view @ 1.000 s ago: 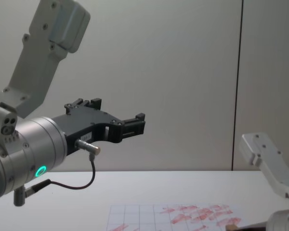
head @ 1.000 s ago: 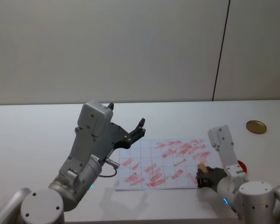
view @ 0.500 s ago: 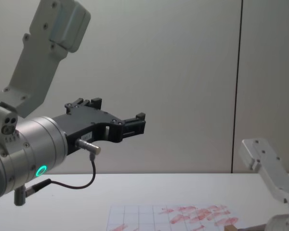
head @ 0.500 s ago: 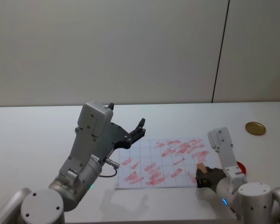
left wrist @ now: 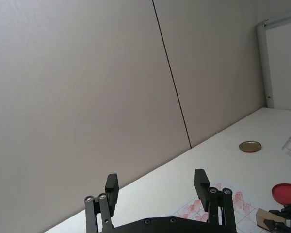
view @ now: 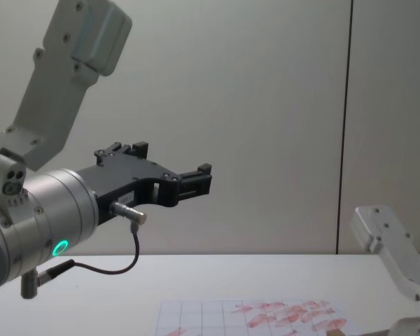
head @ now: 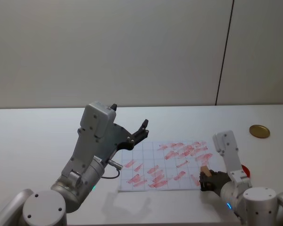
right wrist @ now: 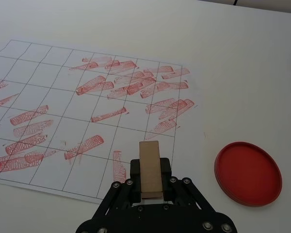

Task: Use the one hand to pick up the stamp and affix it onto the A4 paper.

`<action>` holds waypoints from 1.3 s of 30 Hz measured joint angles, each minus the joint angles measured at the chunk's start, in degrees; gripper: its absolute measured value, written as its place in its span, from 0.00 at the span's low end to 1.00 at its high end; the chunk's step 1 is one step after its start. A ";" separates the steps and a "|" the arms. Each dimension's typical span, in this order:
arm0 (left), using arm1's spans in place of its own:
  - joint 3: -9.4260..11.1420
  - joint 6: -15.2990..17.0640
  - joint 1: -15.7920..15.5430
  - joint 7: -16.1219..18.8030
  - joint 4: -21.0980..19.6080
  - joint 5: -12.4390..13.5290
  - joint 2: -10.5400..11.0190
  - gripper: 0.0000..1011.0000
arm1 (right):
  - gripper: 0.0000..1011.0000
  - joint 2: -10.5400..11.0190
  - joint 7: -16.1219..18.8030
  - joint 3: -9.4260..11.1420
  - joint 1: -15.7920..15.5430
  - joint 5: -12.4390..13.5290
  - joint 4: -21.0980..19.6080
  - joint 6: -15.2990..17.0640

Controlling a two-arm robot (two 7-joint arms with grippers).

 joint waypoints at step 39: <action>0.00 0.00 0.00 0.00 0.00 0.00 0.00 0.98 | 0.22 1.05 -4.92 2.95 -1.95 4.65 -20.74 4.67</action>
